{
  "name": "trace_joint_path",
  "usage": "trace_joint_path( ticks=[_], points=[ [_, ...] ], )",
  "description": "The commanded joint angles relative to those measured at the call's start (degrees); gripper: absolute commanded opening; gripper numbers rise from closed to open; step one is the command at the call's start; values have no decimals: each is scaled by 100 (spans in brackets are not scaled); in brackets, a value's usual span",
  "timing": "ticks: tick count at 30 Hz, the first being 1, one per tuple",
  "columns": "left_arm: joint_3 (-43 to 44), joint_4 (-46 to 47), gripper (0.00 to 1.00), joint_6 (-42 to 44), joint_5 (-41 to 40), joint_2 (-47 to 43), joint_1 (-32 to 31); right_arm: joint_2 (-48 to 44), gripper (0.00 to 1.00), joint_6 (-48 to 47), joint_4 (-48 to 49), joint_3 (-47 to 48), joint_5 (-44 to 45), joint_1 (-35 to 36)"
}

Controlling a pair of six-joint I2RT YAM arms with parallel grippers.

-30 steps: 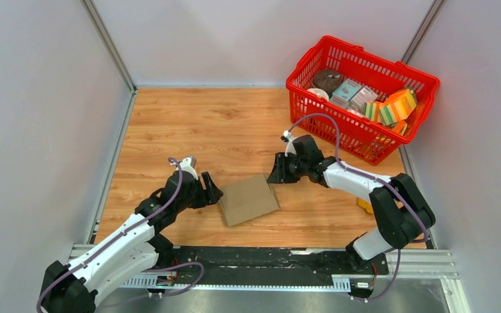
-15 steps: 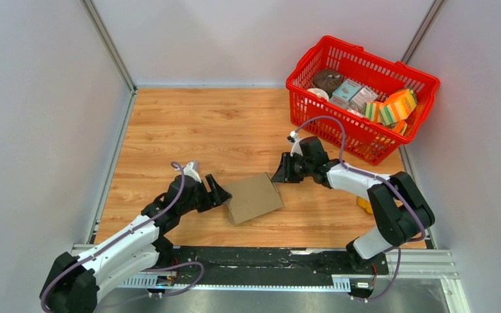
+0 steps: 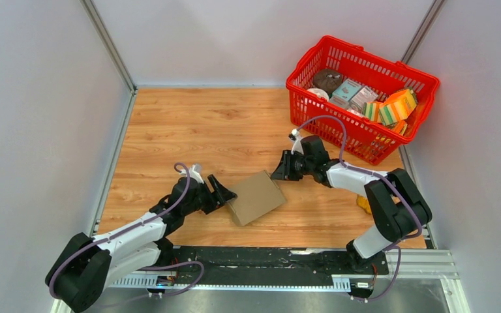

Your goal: Fold the paper box

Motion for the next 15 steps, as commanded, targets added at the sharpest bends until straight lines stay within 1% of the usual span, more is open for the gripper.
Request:
trace_joint_path(
  ticks=[1,3,4,5,6,7,9,10,12,13,15],
  points=[
    [-43,815,75,-453,79,-110,14,181,29,-1,46,-108,196,-17],
    [-87,842,68,-542,27,-198,14,189,29,8,29,-100,187,-26],
    [-114,824,64,-620,-9,-294,14,181,30,8,46,-91,169,-18],
    [-140,798,55,-656,-52,-348,14,172,32,25,37,-99,143,-9],
    [-158,798,52,-691,-96,-400,14,146,36,60,20,-100,143,-17],
    [-167,780,49,-770,-114,-488,14,76,45,78,-24,-91,152,-17],
    [-176,666,46,-806,-167,-567,14,-47,57,183,-120,-82,108,-26],
    [-176,631,45,-832,-176,-611,14,-222,67,236,-147,-82,99,-35],
    [-219,578,43,-876,-220,-673,14,-390,75,333,-165,-99,-15,-123],
    [-246,587,42,-963,-229,-726,14,-469,80,368,-365,-108,-24,-175],
    [-351,596,41,-1078,-272,-805,14,-768,85,394,-437,-231,-42,-272]
  ],
)
